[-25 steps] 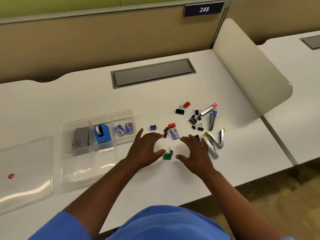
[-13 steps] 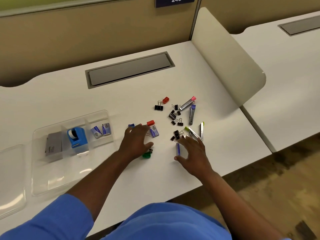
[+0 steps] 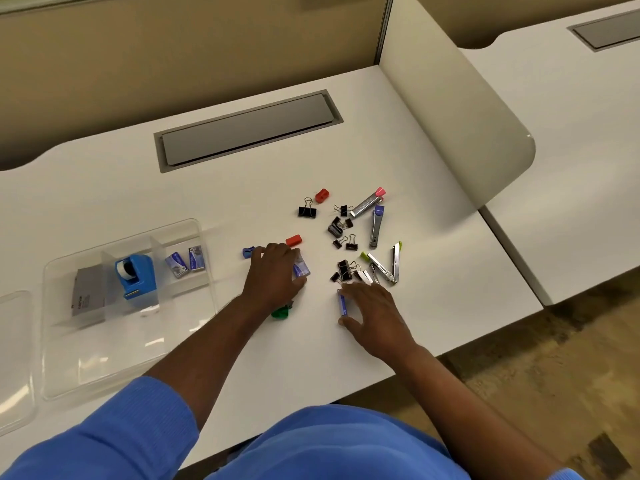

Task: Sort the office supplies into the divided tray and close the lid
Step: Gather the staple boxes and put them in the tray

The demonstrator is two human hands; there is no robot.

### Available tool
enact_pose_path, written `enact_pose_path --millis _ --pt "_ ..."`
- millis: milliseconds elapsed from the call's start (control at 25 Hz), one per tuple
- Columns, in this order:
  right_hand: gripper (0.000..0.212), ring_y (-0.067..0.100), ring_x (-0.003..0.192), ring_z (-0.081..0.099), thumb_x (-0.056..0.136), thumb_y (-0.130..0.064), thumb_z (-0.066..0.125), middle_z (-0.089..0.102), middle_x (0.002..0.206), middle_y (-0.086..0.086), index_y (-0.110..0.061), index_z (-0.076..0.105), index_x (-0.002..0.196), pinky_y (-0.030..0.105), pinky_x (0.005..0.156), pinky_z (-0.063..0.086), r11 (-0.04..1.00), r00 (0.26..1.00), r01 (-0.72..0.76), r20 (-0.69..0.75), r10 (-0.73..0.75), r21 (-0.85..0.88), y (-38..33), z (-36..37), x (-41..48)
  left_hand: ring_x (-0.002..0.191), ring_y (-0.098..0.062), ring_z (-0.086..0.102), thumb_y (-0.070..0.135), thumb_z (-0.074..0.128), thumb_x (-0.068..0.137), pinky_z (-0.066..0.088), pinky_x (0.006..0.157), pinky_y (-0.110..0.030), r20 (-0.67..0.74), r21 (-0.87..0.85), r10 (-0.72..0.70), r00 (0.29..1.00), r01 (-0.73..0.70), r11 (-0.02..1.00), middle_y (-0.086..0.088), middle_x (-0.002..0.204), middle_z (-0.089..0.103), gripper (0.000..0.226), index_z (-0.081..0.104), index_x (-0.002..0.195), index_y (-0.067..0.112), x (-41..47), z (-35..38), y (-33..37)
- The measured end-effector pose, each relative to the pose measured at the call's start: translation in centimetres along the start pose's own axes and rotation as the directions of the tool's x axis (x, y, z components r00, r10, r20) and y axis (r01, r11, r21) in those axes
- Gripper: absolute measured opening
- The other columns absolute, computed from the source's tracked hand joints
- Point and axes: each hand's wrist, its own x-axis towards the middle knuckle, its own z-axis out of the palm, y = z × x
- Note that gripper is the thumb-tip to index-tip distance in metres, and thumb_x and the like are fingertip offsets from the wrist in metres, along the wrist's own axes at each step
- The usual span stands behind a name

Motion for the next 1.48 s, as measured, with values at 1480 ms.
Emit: enact_pose_path --millis 1480 --pt "0.058 0.019 0.119 0.053 0.082 -0.033 0.079 0.062 0.132 -0.001 -0.023 0.055 0.134 0.027 0.103 0.025 0.955 0.958 0.285 0.001 -0.286 0.076 -22.0 6.8 15.8 0.13 -0.012 0.046 0.042 0.078 0.079 0.008 0.119 -0.042 -0.225 -0.441 -0.392 0.892 0.266 0.857 0.011 0.133 0.061 0.087 0.027 0.15 0.034 -11.2 -6.8 -19.6"
